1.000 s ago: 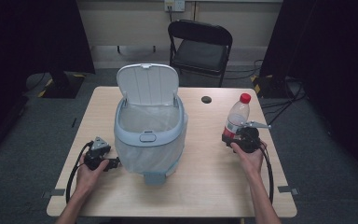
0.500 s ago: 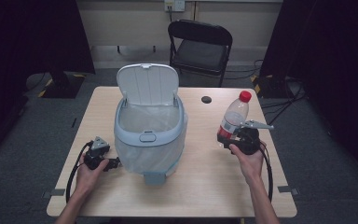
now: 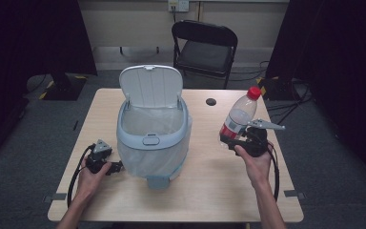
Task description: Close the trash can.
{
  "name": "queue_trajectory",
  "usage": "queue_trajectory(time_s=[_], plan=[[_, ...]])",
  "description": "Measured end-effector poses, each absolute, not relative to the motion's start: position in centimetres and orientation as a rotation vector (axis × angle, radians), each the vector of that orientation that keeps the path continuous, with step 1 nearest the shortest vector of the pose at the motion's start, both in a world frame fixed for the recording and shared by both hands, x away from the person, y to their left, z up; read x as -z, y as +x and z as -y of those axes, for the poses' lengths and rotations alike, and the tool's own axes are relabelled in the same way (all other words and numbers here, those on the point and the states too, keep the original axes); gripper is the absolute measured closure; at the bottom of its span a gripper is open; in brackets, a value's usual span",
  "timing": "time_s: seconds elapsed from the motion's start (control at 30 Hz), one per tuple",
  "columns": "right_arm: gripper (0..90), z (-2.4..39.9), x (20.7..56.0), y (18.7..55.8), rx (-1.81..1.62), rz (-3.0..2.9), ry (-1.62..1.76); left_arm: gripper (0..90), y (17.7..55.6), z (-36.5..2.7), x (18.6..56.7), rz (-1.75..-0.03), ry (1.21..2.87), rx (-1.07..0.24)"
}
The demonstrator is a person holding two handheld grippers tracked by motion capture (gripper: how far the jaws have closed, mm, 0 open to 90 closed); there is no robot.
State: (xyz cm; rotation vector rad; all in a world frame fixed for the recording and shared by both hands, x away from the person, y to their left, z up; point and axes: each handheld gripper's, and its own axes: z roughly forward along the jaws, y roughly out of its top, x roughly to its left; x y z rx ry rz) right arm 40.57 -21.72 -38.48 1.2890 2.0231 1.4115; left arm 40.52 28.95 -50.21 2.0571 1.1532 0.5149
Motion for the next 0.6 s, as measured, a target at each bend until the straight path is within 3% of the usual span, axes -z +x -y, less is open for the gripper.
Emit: queue_trajectory(time_s=[0.6], plan=[[26.9,20.9,31.6,38.1,-1.545,-1.994,1.125,14.6,40.8,-29.4,50.2,-1.138,2.073,-0.508]])
